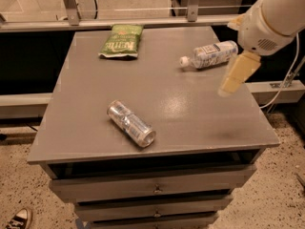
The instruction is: Place blue plastic bottle upright
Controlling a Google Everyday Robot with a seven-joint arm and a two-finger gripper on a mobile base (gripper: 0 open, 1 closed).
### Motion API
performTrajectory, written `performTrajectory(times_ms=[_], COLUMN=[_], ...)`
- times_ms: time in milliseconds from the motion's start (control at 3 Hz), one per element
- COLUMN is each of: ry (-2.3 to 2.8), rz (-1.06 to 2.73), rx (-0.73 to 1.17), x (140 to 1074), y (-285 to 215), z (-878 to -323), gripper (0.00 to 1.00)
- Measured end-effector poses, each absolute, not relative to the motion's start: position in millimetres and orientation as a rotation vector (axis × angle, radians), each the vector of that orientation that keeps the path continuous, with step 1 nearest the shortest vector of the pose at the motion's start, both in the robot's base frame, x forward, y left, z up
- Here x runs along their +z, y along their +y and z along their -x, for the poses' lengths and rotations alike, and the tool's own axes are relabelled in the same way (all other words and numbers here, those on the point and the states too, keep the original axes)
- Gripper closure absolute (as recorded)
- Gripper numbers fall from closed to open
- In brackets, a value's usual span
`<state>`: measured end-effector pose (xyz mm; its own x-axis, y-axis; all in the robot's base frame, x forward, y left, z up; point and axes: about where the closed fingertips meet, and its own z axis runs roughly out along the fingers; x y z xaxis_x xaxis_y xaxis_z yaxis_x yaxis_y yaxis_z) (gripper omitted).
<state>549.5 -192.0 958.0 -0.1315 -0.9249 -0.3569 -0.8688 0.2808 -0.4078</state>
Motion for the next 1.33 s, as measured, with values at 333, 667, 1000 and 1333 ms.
performTrajectory(times_ms=[333,667,1000,1333], ry=[1.964,1.937,1.935,1.956], rz=[1.596,1.623,1.661,1.692], rx=[-0.117,-0.090,-0.079,-0.087], x=[946,924,899,879], y=[-178,-163,-156,-159], z=[-601,-645,-678,-702], gripper=[0.00,0.00,0.00,0.00])
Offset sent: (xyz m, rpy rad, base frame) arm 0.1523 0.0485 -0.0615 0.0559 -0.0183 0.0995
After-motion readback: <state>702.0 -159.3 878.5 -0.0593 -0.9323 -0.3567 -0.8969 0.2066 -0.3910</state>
